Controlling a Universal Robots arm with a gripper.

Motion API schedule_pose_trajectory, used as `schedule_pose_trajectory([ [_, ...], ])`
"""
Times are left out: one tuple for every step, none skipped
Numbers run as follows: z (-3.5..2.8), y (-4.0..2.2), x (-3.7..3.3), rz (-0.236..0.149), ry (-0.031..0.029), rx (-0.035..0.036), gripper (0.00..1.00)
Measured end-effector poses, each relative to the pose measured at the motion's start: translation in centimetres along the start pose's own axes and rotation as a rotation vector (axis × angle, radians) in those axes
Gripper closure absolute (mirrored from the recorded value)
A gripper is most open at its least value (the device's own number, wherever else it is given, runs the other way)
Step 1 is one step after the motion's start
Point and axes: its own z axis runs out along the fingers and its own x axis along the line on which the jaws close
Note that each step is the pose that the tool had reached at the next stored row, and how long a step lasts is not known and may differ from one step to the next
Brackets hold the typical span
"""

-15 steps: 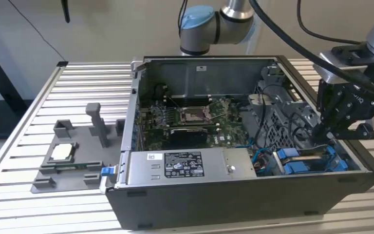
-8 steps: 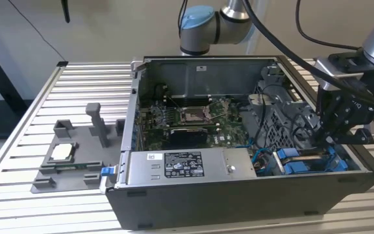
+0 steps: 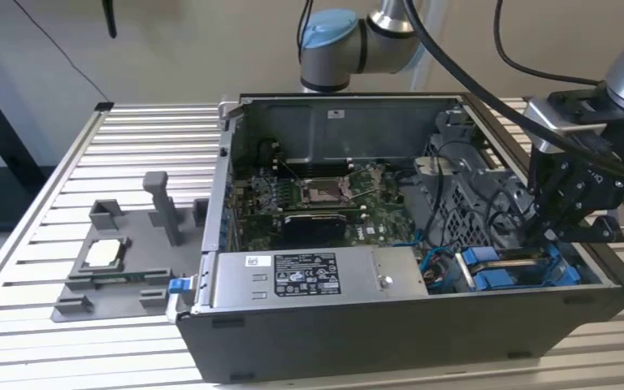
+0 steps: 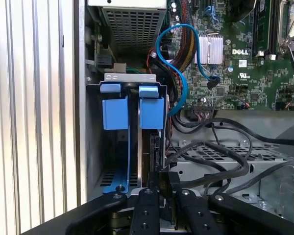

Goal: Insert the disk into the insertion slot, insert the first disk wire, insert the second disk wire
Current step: 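Insert the first disk wire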

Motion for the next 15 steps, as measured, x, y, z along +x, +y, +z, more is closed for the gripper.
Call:
schedule_pose_trajectory([
  [0.00,0.00,0.00,0.001,0.0001,0.0000,0.81],
  [0.01,0.00,0.00,0.002,0.0004,0.0001,0.81],
  [0.02,0.00,0.00,0.003,0.0009,0.0002,0.81],
  [0.04,0.00,0.01,0.005,0.0013,0.0004,0.81],
  [0.06,0.00,0.01,0.008,0.0018,0.0006,0.81],
  [0.09,-0.01,0.01,0.012,0.0024,0.0009,0.81],
  [0.11,-0.01,0.02,0.016,0.0031,0.0011,0.81],
  [0.13,-0.01,0.03,0.020,0.0035,0.0014,0.81],
  [0.16,0.00,0.03,0.024,0.0038,0.0017,0.81],
  [0.20,0.00,0.03,0.029,0.0041,0.0021,0.81],
  [0.20,0.00,0.04,0.032,0.0044,0.0023,0.81],
  [0.21,0.00,0.04,0.033,0.0044,0.0024,0.81],
  [0.21,0.00,0.04,0.033,0.0044,0.0025,0.81],
  [0.22,-0.01,0.04,0.033,0.0044,0.0025,0.81],
  [0.22,0.00,0.04,0.033,0.0043,0.0024,0.81],
])
